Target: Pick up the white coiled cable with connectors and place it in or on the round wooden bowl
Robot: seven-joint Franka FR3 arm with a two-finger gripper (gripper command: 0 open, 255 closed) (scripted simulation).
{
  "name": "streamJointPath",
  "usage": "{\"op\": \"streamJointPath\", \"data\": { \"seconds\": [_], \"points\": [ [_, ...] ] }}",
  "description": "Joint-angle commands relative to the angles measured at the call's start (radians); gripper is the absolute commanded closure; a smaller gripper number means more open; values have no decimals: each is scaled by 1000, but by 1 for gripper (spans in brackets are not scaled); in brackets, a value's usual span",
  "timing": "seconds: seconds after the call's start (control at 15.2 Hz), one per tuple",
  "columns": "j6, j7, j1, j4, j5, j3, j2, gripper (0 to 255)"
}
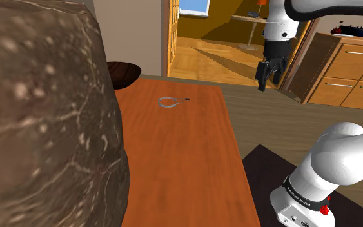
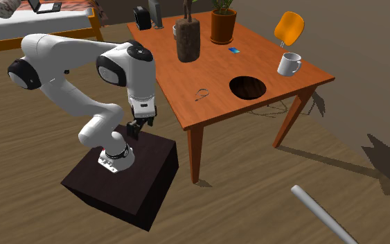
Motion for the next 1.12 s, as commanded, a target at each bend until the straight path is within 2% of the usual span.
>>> {"op": "streamJointPath", "data": {
  "seconds": [0.0,0.53,1.06],
  "points": [
    [0,0,0,0,0,0,0,0],
    [358,5,114,-141,102,82,-62,0],
    [743,4,227,-245,175,183,-66,0]
  ]
}}
